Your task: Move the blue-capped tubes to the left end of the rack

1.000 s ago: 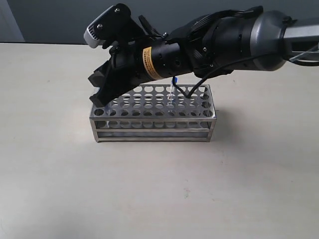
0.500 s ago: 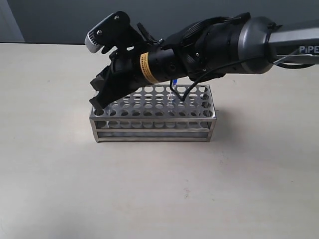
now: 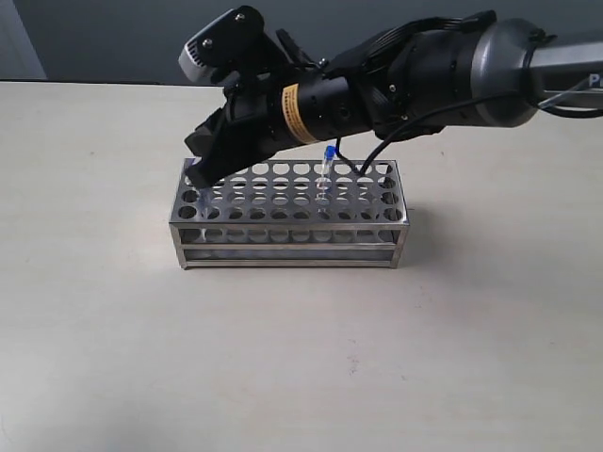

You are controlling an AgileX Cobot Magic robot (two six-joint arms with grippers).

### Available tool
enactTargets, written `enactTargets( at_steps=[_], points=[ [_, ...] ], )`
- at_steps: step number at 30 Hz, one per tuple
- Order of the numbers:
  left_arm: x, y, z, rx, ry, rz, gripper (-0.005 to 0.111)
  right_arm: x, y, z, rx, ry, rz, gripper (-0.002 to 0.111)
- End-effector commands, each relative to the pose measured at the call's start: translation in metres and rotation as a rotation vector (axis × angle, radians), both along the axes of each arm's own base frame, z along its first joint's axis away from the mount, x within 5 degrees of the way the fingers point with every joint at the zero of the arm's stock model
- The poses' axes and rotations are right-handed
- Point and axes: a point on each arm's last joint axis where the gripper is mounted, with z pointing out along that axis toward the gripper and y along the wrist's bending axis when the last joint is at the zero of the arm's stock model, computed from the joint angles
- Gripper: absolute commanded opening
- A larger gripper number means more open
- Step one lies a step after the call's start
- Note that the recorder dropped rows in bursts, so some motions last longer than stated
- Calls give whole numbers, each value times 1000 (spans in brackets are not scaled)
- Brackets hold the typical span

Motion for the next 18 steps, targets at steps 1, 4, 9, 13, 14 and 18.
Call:
enactTargets(
  at_steps=[1,4,9,13,14,18],
  points=[
    [0,-1,-1,-6,2,-8,0,0,-5,4,21,21,31,-1],
    [0,-1,-1,-6,2,-8,0,0,-5,4,22,22,35,-1],
    [0,-1,-1,-6,2,-8,0,-2,-4,3,29,37,60,-1],
    [0,-1,-1,-2,2,-9,0,-1,-5,3,27,33,51,-1],
    [0,-1,-1,-2,2,-9,0,-1,-6,3,27,33,49,-1],
    [0,-1,-1,-2,2,-9,0,-1,-5,0,26,43,57,-1]
  ],
)
